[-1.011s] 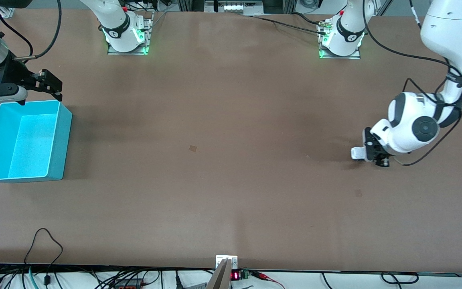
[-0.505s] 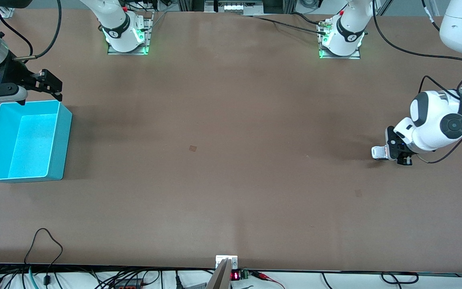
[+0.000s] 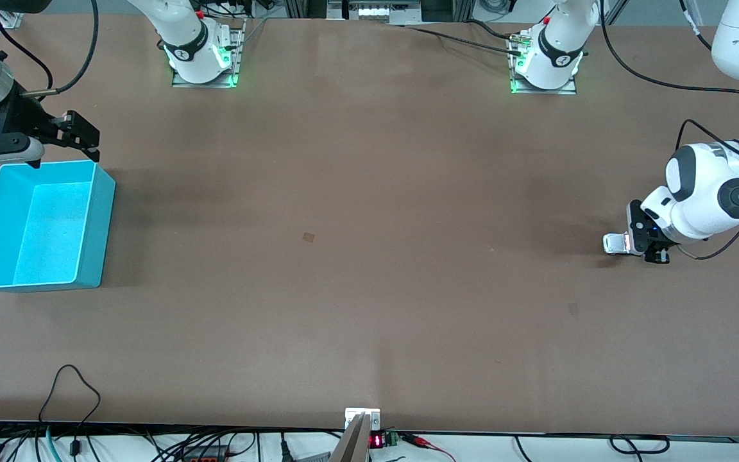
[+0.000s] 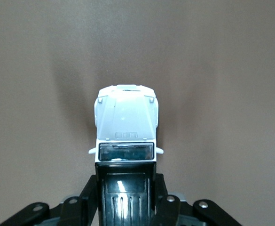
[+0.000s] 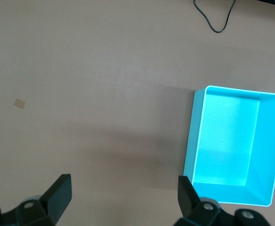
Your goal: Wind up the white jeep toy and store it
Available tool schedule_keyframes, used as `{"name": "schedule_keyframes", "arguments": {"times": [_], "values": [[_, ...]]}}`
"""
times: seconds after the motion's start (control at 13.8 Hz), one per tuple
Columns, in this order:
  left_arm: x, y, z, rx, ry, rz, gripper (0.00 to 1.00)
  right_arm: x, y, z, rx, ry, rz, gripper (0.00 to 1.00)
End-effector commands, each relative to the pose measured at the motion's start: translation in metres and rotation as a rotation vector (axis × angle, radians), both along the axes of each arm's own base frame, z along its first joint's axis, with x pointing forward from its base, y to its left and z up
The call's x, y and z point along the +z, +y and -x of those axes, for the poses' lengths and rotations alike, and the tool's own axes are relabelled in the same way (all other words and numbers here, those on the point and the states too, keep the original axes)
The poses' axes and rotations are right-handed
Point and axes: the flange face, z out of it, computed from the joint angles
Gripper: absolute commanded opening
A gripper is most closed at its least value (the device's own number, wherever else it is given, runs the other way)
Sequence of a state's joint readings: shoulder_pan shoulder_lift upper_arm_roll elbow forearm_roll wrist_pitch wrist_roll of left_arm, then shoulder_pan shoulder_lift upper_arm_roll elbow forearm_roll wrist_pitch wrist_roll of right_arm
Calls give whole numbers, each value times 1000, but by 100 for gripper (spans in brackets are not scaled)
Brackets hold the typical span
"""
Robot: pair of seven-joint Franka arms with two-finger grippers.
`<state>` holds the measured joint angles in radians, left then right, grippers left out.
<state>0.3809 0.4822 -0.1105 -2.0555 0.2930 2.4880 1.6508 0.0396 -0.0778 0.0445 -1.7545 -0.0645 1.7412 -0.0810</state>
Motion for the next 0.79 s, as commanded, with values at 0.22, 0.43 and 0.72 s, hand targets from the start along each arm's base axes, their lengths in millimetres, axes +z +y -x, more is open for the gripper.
{"name": "schedule_keyframes", "arguments": {"times": [0.22,0.43,0.72], "values": [[-43,21,12,-38,58,15,18,6,1,4,-11,-8,-6,100],[-44,24,13,-31,59,17,22,6,1,4,-11,-9,-6,100],[-38,25,12,-31,54,15,100,6,1,4,-11,-8,-6,100]]}}
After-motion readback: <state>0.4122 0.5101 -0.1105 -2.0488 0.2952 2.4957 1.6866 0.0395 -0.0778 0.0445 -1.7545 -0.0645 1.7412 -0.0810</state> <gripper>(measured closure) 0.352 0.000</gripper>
